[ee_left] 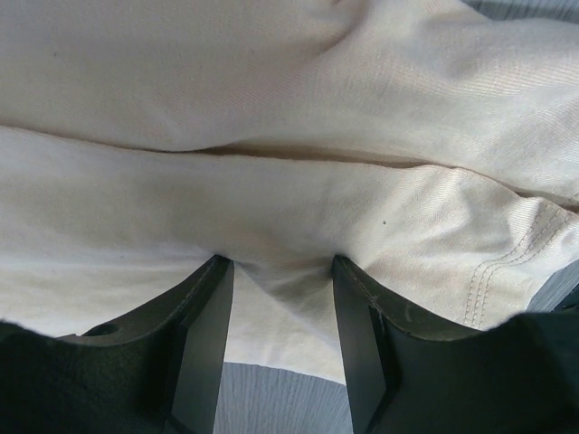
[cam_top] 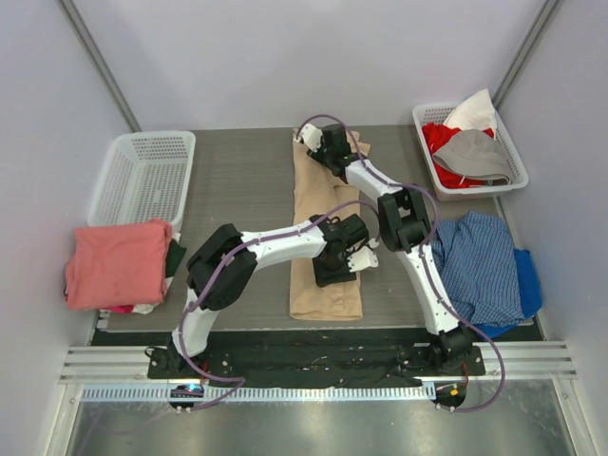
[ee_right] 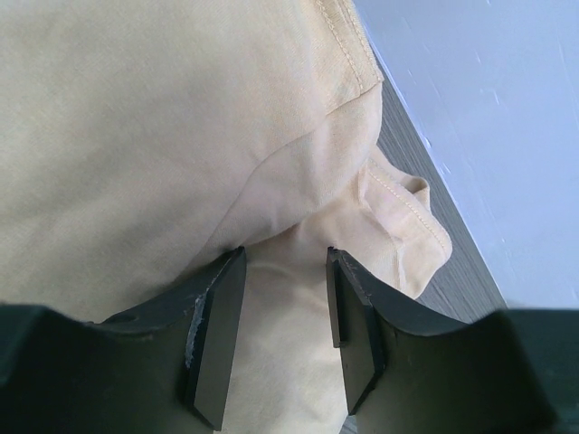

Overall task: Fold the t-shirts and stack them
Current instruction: Rotate the tshirt 90 degrees

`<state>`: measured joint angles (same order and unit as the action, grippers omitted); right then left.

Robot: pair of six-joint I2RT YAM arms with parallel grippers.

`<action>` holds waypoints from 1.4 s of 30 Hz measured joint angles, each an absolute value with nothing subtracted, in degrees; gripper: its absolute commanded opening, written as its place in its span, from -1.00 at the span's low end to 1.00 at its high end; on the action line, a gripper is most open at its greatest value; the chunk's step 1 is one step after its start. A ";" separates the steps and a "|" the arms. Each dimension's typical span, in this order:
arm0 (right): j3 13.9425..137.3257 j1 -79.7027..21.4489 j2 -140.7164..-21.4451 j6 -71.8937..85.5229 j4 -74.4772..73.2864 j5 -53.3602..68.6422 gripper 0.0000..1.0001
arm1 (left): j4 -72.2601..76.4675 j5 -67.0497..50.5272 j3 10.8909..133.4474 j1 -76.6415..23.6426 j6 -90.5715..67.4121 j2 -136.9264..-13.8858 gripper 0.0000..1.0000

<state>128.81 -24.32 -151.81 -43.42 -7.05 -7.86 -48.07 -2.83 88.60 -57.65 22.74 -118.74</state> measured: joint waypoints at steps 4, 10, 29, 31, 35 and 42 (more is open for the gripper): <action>129.38 -25.02 -152.33 -43.44 -6.70 -7.75 0.00 | -47.86 -2.76 88.36 -57.65 22.74 -118.74 0.04; 130.74 -25.93 -153.27 -43.70 -6.44 -7.77 0.01 | -47.59 -2.63 88.14 -57.63 22.72 -118.63 0.05; 138.45 -26.50 -159.00 -48.62 -4.21 -9.37 -0.02 | -48.88 -2.85 89.56 -53.43 23.68 -119.55 0.04; 138.50 -26.37 -159.28 -49.23 -3.31 -9.69 -0.02 | -49.45 -3.09 90.28 -52.77 24.14 -120.03 0.04; 138.47 -25.78 -159.65 -49.78 -1.80 -10.24 -0.02 | -50.26 -3.40 91.72 -51.55 24.56 -120.95 0.04; 135.46 -25.30 -159.57 -50.70 3.75 -11.73 0.02 | -49.80 -3.53 92.44 -50.26 24.51 -121.25 0.04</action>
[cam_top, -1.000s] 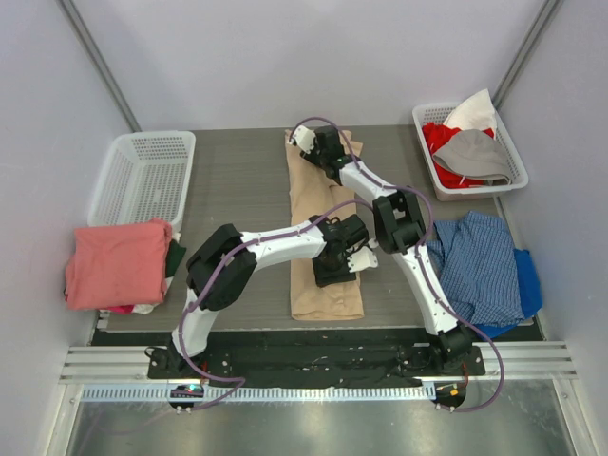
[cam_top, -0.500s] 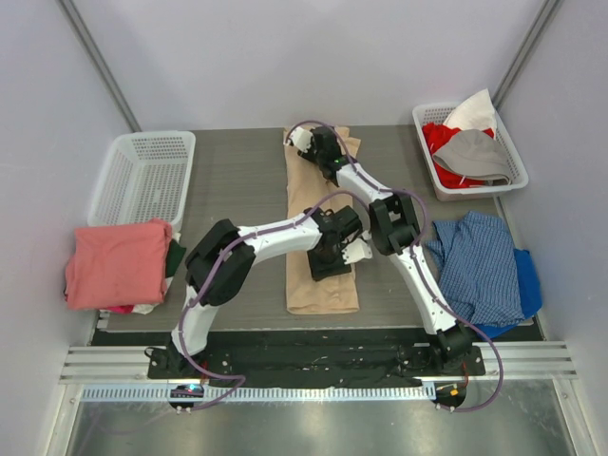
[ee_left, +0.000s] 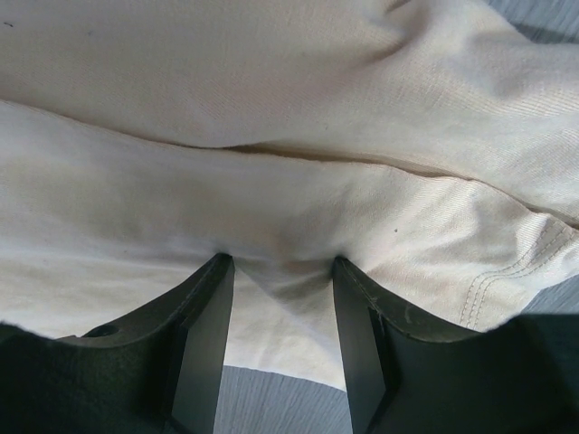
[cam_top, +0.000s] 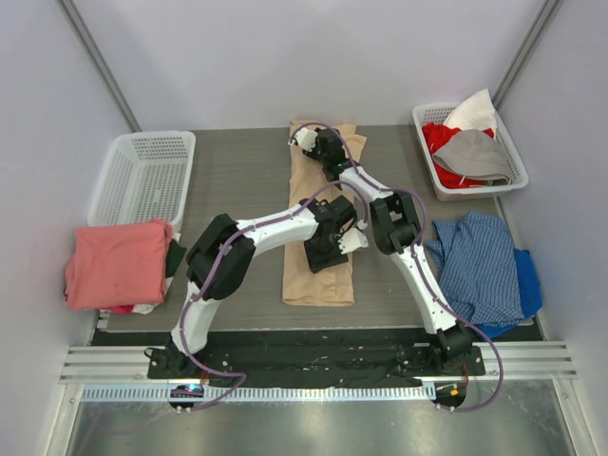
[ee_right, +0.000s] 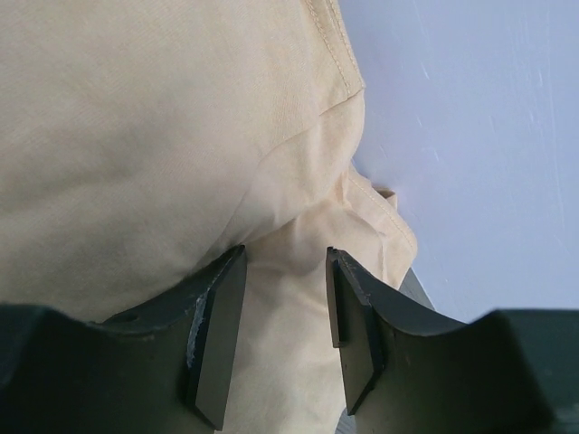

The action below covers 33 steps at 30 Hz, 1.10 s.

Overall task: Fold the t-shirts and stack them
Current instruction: Rotate the tshirt 90 degrees, then grab the bottom of the folded rectangular tshirt with both arms

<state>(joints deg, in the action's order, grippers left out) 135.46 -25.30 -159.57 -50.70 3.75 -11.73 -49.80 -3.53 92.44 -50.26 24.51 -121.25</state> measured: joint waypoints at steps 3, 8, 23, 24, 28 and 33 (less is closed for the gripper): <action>134.39 -25.32 -159.37 -50.92 5.65 -12.49 0.04 | -49.84 -3.53 92.51 -50.22 24.51 -121.25 0.04; 133.36 -25.32 -159.11 -51.16 7.35 -13.50 0.08 | -49.89 -3.51 92.55 -50.19 24.49 -121.25 0.05; 132.70 -25.28 -158.89 -52.60 11.66 -18.11 0.56 | -49.52 -1.50 92.55 -50.15 24.25 -120.36 0.16; 132.25 -25.28 -158.60 -52.56 11.81 -18.33 0.57 | -49.47 -1.30 92.55 -50.13 24.16 -119.90 0.18; 127.48 -25.28 -155.22 -52.01 11.86 -18.83 0.61 | -48.27 -1.02 92.55 -50.11 23.64 -116.62 0.31; 121.86 -25.28 -149.38 -50.98 11.77 -19.64 0.67 | -47.03 -0.56 92.55 -50.13 22.68 -109.93 0.36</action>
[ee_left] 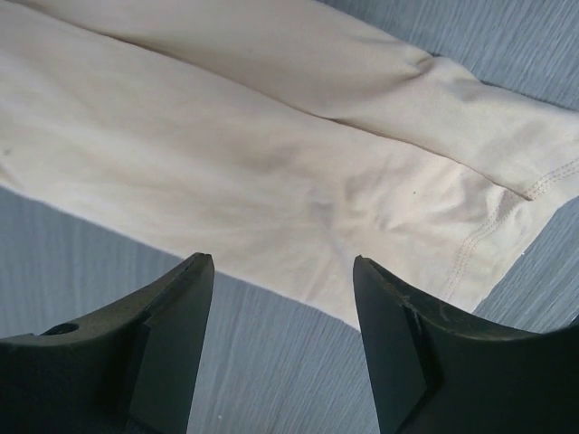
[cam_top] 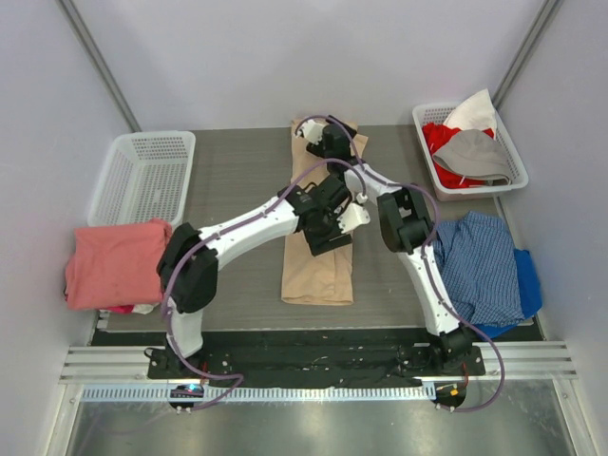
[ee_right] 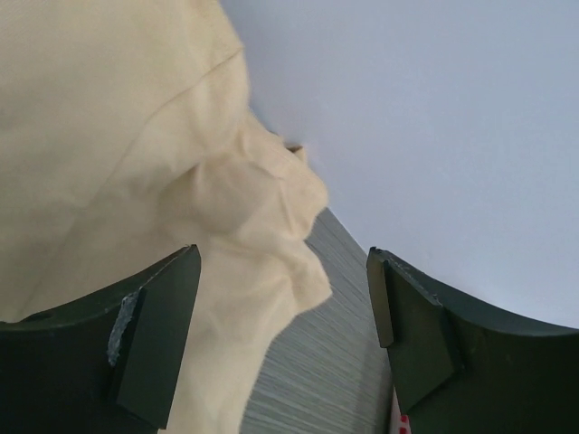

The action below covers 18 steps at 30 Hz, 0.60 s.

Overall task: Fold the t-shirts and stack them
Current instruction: Grab the bottom of the folded rectangular tshirt with both arms

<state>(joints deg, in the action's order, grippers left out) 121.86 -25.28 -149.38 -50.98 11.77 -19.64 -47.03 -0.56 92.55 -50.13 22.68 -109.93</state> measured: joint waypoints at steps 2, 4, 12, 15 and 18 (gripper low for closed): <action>119.66 -25.28 -146.61 -50.81 11.64 -20.08 0.70 | -46.87 0.23 92.53 -50.17 22.63 -107.72 0.39; 117.62 -25.28 -143.48 -50.41 11.42 -20.49 0.71 | -46.57 1.26 92.18 -50.17 22.55 -105.38 0.43; 103.02 -25.28 -125.38 -48.23 8.08 -22.74 0.72 | -43.16 7.11 82.81 -49.67 21.78 -94.08 0.63; 95.48 -25.28 -118.06 -47.40 6.63 -23.90 0.71 | -41.82 8.64 78.26 -48.34 21.23 -88.09 0.71; 88.01 -25.28 -110.72 -44.95 2.33 -24.43 0.71 | -40.14 9.87 75.90 -46.26 20.82 -82.67 0.75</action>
<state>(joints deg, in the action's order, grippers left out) 88.01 -25.28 -110.72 -44.95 2.33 -24.43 -40.14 9.87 75.90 -46.26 20.82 -82.67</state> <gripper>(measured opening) 0.857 0.864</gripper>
